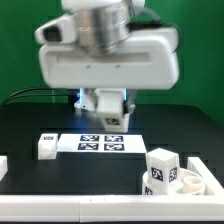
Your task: Assemble stool
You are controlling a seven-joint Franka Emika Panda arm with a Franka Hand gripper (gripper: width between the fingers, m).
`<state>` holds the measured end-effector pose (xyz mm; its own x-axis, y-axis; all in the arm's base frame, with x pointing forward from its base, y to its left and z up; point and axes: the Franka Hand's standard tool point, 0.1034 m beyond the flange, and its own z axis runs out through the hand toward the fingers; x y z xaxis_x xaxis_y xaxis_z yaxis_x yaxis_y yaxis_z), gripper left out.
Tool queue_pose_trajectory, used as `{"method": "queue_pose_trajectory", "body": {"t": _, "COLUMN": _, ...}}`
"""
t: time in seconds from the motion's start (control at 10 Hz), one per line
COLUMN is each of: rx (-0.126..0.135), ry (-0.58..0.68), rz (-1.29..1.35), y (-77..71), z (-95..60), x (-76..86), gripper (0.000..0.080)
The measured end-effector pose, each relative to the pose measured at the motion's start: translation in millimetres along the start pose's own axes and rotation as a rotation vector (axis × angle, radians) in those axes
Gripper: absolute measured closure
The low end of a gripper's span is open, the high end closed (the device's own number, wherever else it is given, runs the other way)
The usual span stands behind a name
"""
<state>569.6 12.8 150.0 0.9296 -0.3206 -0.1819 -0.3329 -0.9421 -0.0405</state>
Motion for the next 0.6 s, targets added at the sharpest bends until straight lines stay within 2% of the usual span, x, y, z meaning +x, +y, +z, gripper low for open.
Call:
{"method": "queue_pose_trajectory", "body": {"t": 0.1, "rx": -0.006, "ry": 0.082, "rz": -0.033, "y": -17.7, "z": -1.2, "x": 2.9, "gripper": 0.0468}}
{"method": "queue_pose_trajectory", "body": {"t": 0.3, "rx": 0.012, "ry": 0.205, "rz": -0.028, "y": -13.3, "z": 2.7, "x": 5.8, "gripper": 0.0468}}
{"method": "queue_pose_trajectory", "body": {"t": 0.4, "rx": 0.021, "ry": 0.275, "rz": -0.037, "y": -17.9, "z": 3.1, "x": 8.4, "gripper": 0.0468}}
{"method": "queue_pose_trajectory", "body": {"t": 0.5, "rx": 0.020, "ry": 0.319, "rz": -0.041, "y": -23.7, "z": 3.9, "x": 7.3, "gripper": 0.0468}}
{"method": "queue_pose_trajectory", "body": {"t": 0.6, "rx": 0.013, "ry": 0.405, "rz": -0.069, "y": -44.5, "z": 1.8, "x": 5.5, "gripper": 0.0468}}
